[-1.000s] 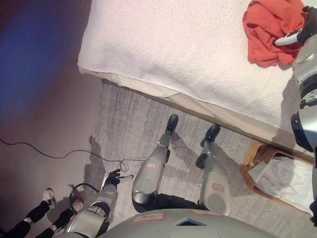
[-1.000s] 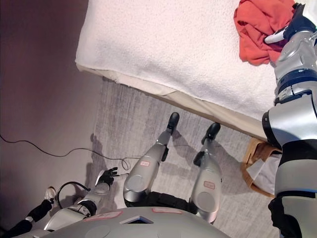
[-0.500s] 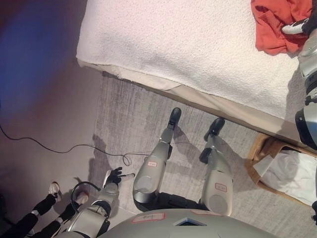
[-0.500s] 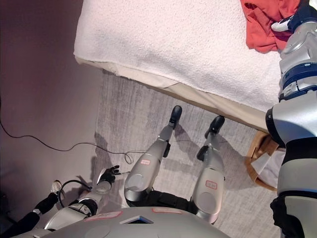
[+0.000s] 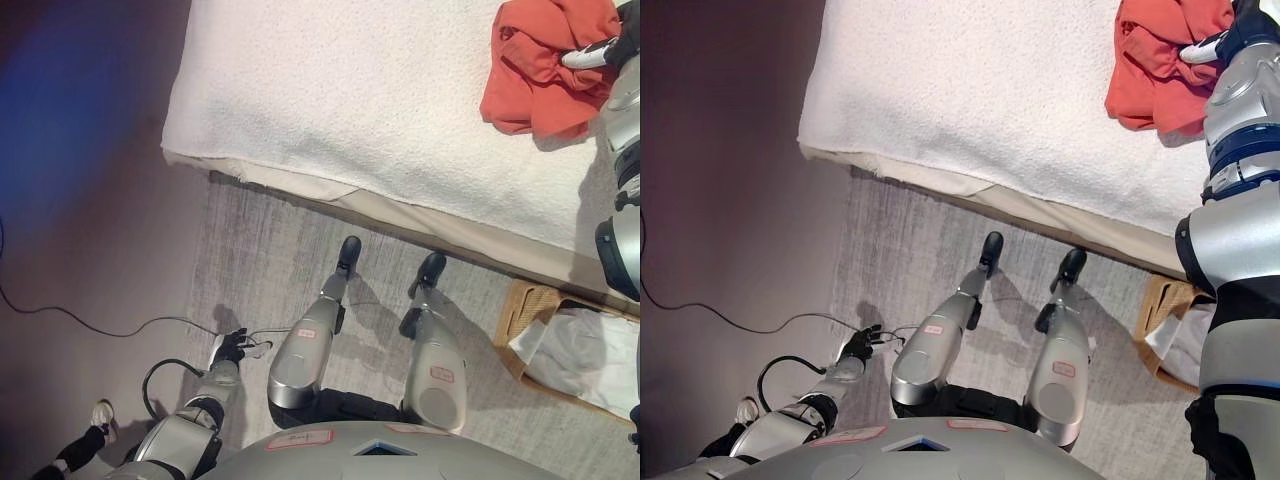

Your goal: Put the clothes on the bed into the basket.

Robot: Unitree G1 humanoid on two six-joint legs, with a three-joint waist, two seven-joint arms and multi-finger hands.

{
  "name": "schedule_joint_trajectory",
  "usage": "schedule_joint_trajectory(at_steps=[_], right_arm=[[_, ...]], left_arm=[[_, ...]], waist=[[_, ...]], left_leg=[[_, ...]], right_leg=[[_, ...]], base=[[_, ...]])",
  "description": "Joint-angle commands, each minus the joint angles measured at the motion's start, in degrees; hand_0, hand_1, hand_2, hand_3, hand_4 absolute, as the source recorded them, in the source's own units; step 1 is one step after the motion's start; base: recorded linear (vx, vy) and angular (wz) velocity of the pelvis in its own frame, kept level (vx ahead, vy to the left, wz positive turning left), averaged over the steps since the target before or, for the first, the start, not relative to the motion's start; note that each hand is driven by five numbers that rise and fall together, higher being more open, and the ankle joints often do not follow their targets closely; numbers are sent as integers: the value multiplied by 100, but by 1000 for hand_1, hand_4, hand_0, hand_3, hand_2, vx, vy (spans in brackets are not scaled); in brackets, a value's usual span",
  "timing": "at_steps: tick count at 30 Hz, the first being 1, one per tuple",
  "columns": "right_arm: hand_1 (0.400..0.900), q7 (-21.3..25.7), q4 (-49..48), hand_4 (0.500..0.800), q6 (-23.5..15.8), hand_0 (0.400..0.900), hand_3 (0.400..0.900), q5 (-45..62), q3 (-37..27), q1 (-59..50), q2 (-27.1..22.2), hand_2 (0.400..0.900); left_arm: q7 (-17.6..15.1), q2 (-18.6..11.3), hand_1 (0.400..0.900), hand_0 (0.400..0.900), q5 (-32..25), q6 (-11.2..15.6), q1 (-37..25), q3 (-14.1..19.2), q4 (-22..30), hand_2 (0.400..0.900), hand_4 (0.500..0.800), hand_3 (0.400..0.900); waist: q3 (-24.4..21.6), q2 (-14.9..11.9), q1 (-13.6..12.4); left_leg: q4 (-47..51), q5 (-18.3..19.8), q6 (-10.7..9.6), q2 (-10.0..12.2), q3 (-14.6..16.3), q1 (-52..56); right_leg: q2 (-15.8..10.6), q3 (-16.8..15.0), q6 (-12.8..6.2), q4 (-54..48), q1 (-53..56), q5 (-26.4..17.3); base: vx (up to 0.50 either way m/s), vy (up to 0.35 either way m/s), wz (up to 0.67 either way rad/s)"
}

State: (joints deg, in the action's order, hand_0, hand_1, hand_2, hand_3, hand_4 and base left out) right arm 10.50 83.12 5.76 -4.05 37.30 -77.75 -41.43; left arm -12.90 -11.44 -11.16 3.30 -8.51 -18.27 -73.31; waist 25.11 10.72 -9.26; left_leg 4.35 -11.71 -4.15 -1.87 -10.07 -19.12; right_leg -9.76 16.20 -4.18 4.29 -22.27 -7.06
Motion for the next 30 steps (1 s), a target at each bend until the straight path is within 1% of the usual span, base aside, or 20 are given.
schedule_joint_trajectory(at_steps=[1, 3, 5, 8, 13, 17, 21, 24, 25, 28, 30], right_arm=[[400, 282, -155, 500, -154, 400, 400, 36, 399, -251, -265, 400], [400, 325, -227, 500, -171, 400, 400, 30, 301, -75, -257, 400], [400, 326, -405, 500, -196, 400, 400, 3, 233, 125, -213, 400], [400, 285, -559, 500, -217, 400, 400, -86, 144, 436, -190, 400], [400, 232, -1035, 500, -262, 400, 400, -122, -154, 1163, -209, 400], [400, 120, -1363, 500, -289, 400, 400, -33, -399, 1648, -321, 400], [400, 40, -1720, 500, -322, 400, 400, 57, -700, 2251, -535, 400], [400, 50, -2106, 500, -331, 400, 400, 136, -1066, 2819, -730, 400], [400, 51, -2120, 500, -326, 400, 400, 133, -1083, 2840, -734, 400], [400, -18, -2360, 500, -334, 400, 400, 149, -1378, 3327, -965, 400], [400, -67, -2352, 500, -346, 400, 400, 135, -1447, 3491, -1038, 400]], left_arm=[[-177, -403, 900, 900, -90, -171, 304, 117, -626, 900, 800, 900], [-181, -389, 900, 900, -80, -184, 324, 185, -655, 900, 800, 900], [-203, -377, 900, 900, -46, -197, 307, 260, -720, 900, 800, 900], [-190, -387, 900, 900, 22, -232, 340, 382, -783, 900, 800, 900], [-175, -441, 900, 900, 168, -307, 342, 587, -863, 900, 800, 900], [-99, -475, 900, 900, 176, -333, 344, 713, -858, 900, 800, 900], [-31, -484, 900, 900, 197, -354, 352, 772, -833, 900, 800, 900], [-3, -456, 900, 900, 278, -371, 361, 794, -801, 900, 800, 900], [-3, -460, 900, 900, 278, -371, 363, 786, -801, 900, 800, 900], [56, -441, 900, 900, 381, -395, 413, 782, -779, 900, 800, 900], [81, -430, 900, 900, 439, -398, 418, 753, -762, 900, 800, 900]], waist=[[-451, -469, 125], [-519, -534, 173], [-598, -643, 291], [-727, -792, 398], [-960, -1038, 670], [-1121, -1150, 908], [-1271, -1197, 1085], [-1367, -1196, 1257], [-1367, -1199, 1242], [-1470, -1186, 1405], [-1505, -1167, 1445]], left_leg=[[53, 352, 32, -95, 179, 281], [36, 405, 42, -94, 249, 374], [25, 486, 57, -89, 377, 504], [5, 618, 94, -90, 562, 698], [-36, 826, 133, -2, 944, 1102], [-61, 994, 160, 52, 1270, 1386], [-65, 1119, 179, 112, 1518, 1620], [-77, 1195, 183, 142, 1667, 1744], [-76, 1198, 183, 143, 1675, 1751], [-93, 1279, 186, 185, 1886, 1875], [-112, 1312, 189, 194, 1985, 1923]], right_leg=[[-221, -614, -360, -202, 5, -393], [-196, -678, -373, -284, 104, -422], [-179, -755, -390, -386, 239, -463], [-138, -896, -414, -522, 402, -518], [-40, -1228, -436, -565, 617, -506], [74, -1554, -446, -551, 694, -492], [165, -1804, -456, -533, 764, -478], [224, -1952, -481, -550, 803, -487], [227, -1959, -482, -551, 806, -487], [309, -2150, -528, -577, 813, -513], [337, -2226, -547, -571, 801, -514]], base=[[7, 52, -24], [11, 56, -27], [27, 52, -37], [34, 35, -42], [59, 35, -53], [56, 41, -58], [46, 27, -44], [30, 19, -32], [26, 22, -38], [15, 12, -41], [-1, 11, -34]])
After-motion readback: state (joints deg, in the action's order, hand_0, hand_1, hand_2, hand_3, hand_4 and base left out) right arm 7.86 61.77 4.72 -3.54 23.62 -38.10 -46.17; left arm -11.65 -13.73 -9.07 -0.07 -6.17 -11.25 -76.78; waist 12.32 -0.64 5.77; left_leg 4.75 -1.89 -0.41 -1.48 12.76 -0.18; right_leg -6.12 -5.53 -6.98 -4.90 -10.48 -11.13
